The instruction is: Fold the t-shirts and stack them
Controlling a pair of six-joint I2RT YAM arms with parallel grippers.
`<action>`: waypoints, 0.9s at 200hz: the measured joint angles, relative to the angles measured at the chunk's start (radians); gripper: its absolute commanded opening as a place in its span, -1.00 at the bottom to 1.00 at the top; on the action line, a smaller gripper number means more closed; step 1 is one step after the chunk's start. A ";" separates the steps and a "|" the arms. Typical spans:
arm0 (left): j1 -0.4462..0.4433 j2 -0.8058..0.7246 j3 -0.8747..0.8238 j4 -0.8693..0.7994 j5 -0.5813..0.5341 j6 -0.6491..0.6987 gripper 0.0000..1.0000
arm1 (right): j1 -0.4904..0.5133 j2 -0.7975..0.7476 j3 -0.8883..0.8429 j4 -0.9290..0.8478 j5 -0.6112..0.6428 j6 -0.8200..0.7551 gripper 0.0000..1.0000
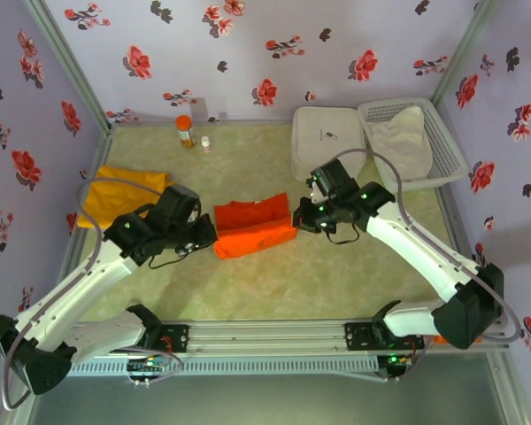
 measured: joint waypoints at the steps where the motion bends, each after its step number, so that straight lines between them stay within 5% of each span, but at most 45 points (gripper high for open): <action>1: 0.000 0.002 0.002 -0.001 0.000 0.000 -1.00 | -0.002 0.003 0.002 0.000 0.000 0.000 -1.00; 180: 0.269 0.313 0.121 0.080 0.056 0.246 -1.00 | -0.174 0.315 0.170 0.080 -0.194 -0.012 -1.00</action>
